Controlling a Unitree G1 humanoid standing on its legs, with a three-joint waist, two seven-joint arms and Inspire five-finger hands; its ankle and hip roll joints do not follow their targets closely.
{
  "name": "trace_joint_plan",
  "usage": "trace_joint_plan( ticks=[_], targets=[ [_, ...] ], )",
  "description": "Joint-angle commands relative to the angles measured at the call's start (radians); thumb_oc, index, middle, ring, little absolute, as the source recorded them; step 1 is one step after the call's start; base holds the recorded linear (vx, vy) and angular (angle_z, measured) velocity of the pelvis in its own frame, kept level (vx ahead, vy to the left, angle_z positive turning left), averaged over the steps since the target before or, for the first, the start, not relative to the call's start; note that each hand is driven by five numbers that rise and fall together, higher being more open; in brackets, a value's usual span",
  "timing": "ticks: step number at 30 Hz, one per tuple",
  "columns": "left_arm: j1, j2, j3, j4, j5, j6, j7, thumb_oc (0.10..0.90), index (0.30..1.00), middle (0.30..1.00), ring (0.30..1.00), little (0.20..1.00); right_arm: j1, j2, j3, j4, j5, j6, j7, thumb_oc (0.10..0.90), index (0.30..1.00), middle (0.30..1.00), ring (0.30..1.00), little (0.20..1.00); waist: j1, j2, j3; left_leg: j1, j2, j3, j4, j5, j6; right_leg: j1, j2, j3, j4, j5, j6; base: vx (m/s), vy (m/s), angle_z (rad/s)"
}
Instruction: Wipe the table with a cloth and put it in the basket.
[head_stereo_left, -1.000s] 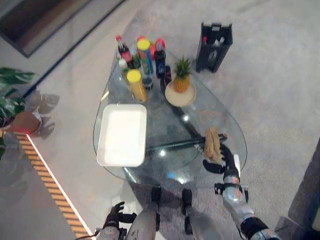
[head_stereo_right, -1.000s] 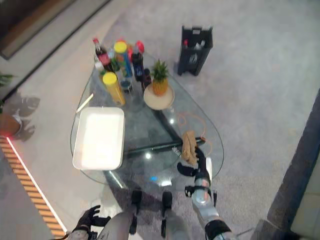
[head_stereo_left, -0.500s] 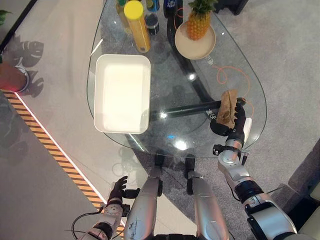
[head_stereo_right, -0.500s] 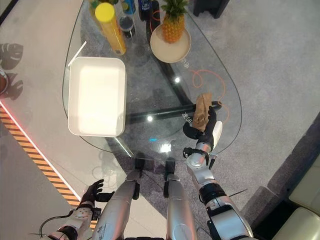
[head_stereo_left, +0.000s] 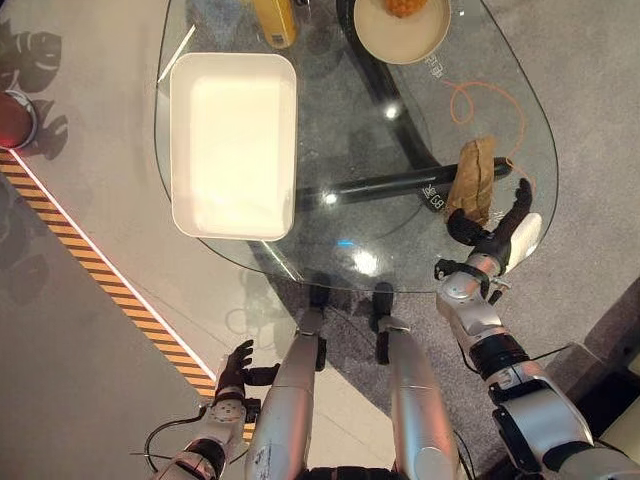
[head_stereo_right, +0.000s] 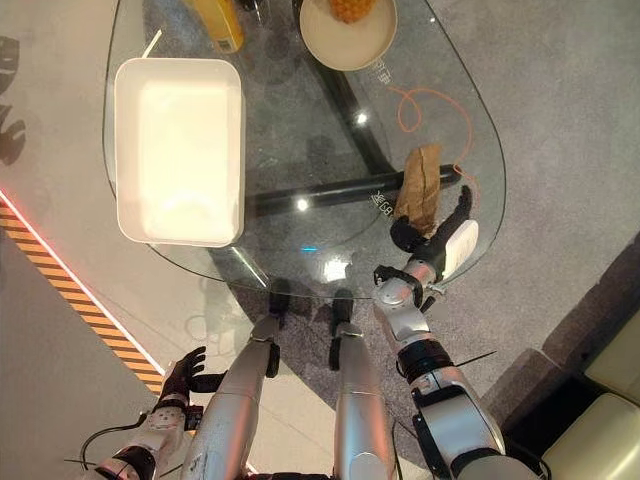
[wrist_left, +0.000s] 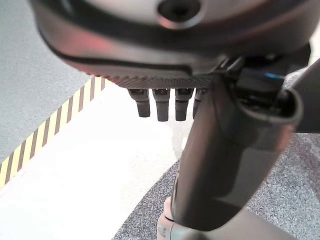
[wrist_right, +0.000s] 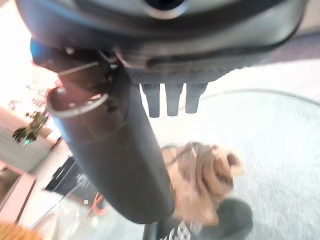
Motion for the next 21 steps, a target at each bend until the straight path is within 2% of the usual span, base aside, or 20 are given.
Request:
trace_joint_plan(
  ticks=[1, 5, 16, 21],
  targets=[
    [0.047, -0.068, -0.022, -0.023, -0.028, 0.002, 0.026, 0.800, 0.900, 0.900, 0.900, 0.900, -0.010, -0.099, -0.058, -0.097, -0.035, 0.001, -0.135, 0.800, 0.900, 0.900, 0.900, 0.900, 0.004, 0.018, -0.018, -0.052, -0.011, 0.073, 0.171, -0.099, 0.075, 0.003, 0.028, 0.008, -0.140, 0.147, -0.024, 0.00, 0.000, 0.00],
    [0.038, -0.070, -0.033, -0.034, -0.039, 0.000, 0.027, 0.800, 0.900, 0.900, 0.900, 0.900, -0.026, -0.102, -0.057, -0.075, -0.020, 0.025, -0.140, 0.800, 0.900, 0.900, 0.900, 0.900, 0.003, 0.023, -0.018, -0.077, -0.015, 0.073, 0.177, -0.097, 0.078, -0.024, 0.033, 0.012, -0.133, 0.151, -0.025, 0.00, 0.000, 0.00],
    [0.035, -0.071, -0.046, -0.067, -0.058, 0.009, 0.030, 0.800, 0.900, 0.900, 0.900, 0.900, -0.059, -0.127, -0.017, -0.082, 0.047, 0.038, -0.006, 0.800, 0.900, 0.900, 0.900, 0.900, 0.008, 0.031, -0.018, -0.139, -0.022, 0.069, 0.202, -0.096, 0.076, -0.092, 0.037, 0.014, -0.104, 0.153, -0.026, 0.00, 0.000, 0.00],
    [0.038, -0.064, -0.047, -0.081, -0.059, 0.020, 0.025, 0.800, 0.900, 0.900, 0.900, 0.900, -0.084, -0.140, -0.003, -0.106, 0.100, -0.006, 0.099, 0.800, 0.900, 0.900, 0.900, 0.900, 0.015, 0.033, -0.018, -0.173, -0.024, 0.069, 0.223, -0.103, 0.079, -0.130, 0.036, 0.008, -0.081, 0.150, -0.025, 0.00, 0.000, 0.00]
  ],
)
